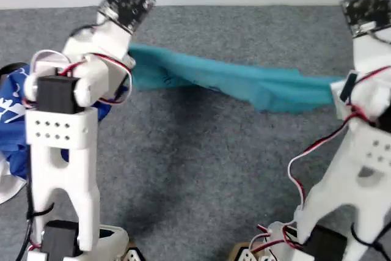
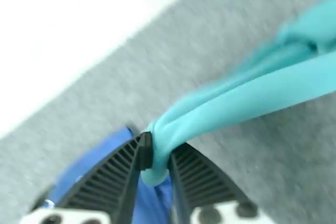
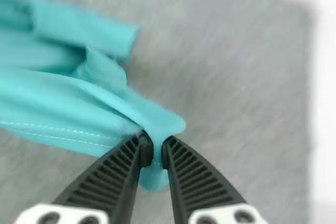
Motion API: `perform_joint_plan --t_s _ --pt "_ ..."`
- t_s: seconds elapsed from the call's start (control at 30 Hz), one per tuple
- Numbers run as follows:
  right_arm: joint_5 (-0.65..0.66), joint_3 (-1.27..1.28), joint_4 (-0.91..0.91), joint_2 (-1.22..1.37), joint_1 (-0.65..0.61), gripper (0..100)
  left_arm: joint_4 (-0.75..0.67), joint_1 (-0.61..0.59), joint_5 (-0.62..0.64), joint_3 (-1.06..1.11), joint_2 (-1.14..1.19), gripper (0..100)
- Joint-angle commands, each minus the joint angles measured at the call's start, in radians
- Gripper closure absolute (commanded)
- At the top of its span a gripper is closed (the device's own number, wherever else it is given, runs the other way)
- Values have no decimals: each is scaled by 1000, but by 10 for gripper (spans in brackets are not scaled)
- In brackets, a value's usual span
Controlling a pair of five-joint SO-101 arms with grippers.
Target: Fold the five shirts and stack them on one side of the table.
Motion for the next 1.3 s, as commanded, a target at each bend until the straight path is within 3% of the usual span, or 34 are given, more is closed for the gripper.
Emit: perform_joint_plan --t_s 0.0,0.23,0.4,0.67,0.77,0.97,1.27 --pt "48 -201 -45 -41 -10 990 -8 -21 9 -157 -48 986" --pt "54 -430 -209 -45 -4 990 -31 -15 8 -314 -55 986" --pt "54 -582 -251 -47 -2 990 71 -12 -43 -453 -57 986" --pt "164 -839 -168 -47 -2 990 287 -12 -74 -699 -57 986" --pt "210 -930 -102 -47 -2 990 288 -14 -74 -719 -87 986" --pt "290 -1080 16 -47 -2 990 288 55 -74 -552 -227 986" --pt "308 -1066 47 -22 8 990 261 132 -74 -61 -431 986"
